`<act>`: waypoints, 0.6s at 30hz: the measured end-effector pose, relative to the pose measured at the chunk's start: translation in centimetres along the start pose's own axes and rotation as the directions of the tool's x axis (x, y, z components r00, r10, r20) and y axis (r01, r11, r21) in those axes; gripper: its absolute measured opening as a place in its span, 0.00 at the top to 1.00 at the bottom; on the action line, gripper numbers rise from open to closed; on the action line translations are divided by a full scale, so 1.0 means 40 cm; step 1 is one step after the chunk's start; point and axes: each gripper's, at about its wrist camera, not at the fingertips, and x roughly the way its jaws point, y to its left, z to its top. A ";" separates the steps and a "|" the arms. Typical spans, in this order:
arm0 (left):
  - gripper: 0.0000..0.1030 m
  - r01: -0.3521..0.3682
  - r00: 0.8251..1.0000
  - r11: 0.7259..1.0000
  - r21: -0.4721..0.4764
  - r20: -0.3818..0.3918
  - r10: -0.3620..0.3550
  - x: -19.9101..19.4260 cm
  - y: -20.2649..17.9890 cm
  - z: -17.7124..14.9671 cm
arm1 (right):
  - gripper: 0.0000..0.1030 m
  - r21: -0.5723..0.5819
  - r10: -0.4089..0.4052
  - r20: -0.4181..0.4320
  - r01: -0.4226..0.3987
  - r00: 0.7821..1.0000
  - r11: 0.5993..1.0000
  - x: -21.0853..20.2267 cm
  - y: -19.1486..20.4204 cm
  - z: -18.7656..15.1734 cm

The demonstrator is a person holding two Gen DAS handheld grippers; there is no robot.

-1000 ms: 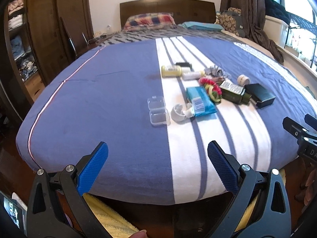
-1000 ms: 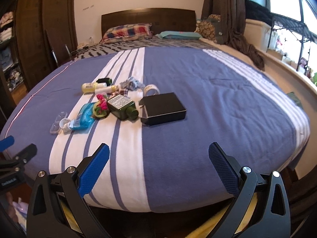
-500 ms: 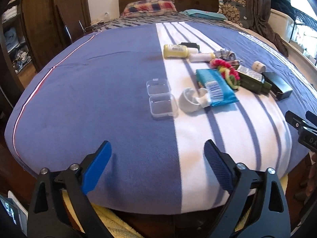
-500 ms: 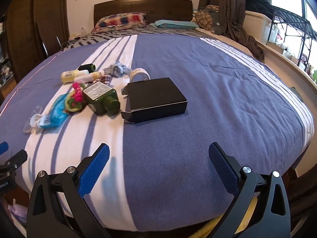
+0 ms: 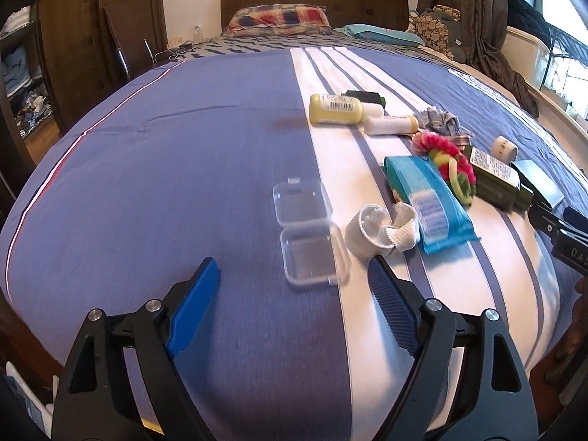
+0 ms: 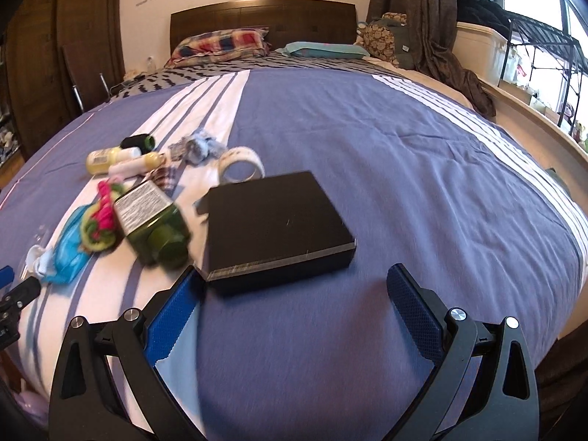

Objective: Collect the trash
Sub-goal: 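Grasp the clear plastic box with the left tool while the right tool grasps the black box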

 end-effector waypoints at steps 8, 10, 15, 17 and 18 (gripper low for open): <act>0.34 0.008 1.000 1.000 0.010 0.002 -0.008 0.029 0.009 0.033 | 0.03 -0.011 0.015 -0.014 -0.016 1.000 1.000 0.038 0.001 0.036; 0.40 0.007 1.000 1.000 0.018 0.001 -0.007 0.029 0.009 0.036 | 0.04 -0.011 0.029 -0.017 -0.029 0.999 1.000 0.042 -0.002 0.038; 0.49 0.015 1.000 1.000 0.027 0.004 -0.015 0.015 0.016 0.023 | 0.17 -0.034 0.051 -0.009 -0.051 0.999 0.998 0.036 -0.001 0.034; 0.52 0.015 1.000 0.999 0.032 0.006 -0.015 0.010 0.018 0.016 | 0.24 -0.047 0.058 -0.004 -0.058 0.998 0.997 0.032 0.008 0.031; 0.55 0.014 1.000 0.999 0.035 0.007 -0.015 0.007 0.019 0.014 | 0.24 -0.055 0.052 -0.002 -0.052 0.999 0.997 0.030 0.011 0.029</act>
